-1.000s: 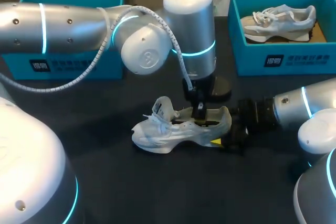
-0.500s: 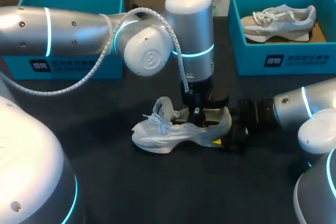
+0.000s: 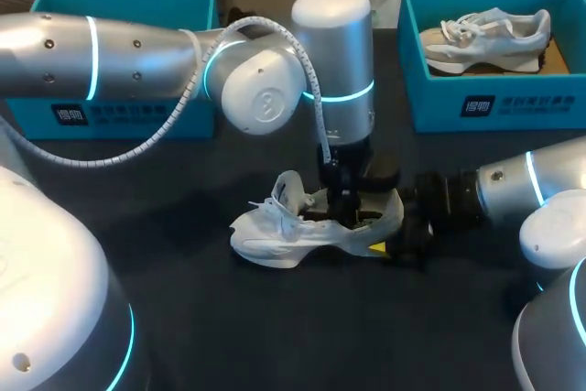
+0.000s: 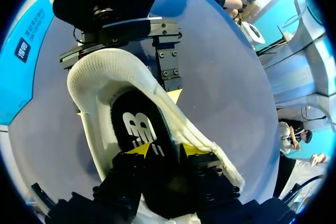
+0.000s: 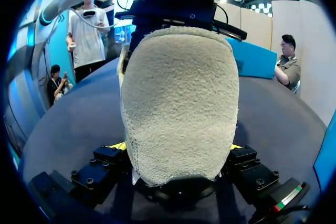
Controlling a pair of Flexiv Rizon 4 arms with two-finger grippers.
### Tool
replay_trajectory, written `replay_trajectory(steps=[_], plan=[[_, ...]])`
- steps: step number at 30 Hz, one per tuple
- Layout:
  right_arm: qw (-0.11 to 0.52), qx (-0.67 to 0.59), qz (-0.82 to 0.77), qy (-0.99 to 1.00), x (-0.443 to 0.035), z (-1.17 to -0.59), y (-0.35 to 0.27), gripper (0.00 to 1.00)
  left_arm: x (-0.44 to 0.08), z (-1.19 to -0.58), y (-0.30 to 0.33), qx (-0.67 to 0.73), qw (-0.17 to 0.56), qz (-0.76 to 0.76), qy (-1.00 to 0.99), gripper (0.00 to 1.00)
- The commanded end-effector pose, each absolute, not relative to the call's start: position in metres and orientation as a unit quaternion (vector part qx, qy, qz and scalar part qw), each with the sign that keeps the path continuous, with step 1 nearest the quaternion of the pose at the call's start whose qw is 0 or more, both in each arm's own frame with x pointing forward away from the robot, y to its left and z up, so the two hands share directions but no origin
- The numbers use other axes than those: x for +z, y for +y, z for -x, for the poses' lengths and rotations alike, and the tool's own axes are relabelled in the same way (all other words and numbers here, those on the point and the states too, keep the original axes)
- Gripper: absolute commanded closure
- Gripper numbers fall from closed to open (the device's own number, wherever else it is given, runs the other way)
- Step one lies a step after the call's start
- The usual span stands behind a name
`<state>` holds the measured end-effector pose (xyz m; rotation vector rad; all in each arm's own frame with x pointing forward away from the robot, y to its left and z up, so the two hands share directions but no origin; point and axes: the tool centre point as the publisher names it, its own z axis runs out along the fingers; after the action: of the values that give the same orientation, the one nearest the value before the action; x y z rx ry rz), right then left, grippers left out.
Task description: Take the shoe out of the shoebox, open the shoe tongue, remove and reinsert the insole, then place the shoe into the shoebox
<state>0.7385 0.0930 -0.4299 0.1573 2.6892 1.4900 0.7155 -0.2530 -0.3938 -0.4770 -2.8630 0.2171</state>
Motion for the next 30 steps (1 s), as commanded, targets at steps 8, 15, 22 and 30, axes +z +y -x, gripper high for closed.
replay_trajectory(steps=[8,15,22,30], plan=[[0.032,0.482,-0.052,0.874,-0.435,-0.738,0.097,1.0,-0.415,-0.719,-0.256,0.062,0.08,0.151,-0.983,0.44],[0.032,0.482,-0.052,0.874,-0.435,-0.738,0.097,1.0,-0.425,-0.723,-0.257,0.066,0.043,0.143,-0.986,0.61],[0.032,0.482,-0.052,0.874,-0.435,-0.738,0.097,1.0,-0.428,-0.731,-0.255,0.066,0.03,0.14,-0.988,1.0],[0.032,0.482,-0.052,0.874,-0.435,-0.738,0.097,1.0,-0.41,-0.741,-0.246,0.066,0.004,0.139,-0.988,1.0]])
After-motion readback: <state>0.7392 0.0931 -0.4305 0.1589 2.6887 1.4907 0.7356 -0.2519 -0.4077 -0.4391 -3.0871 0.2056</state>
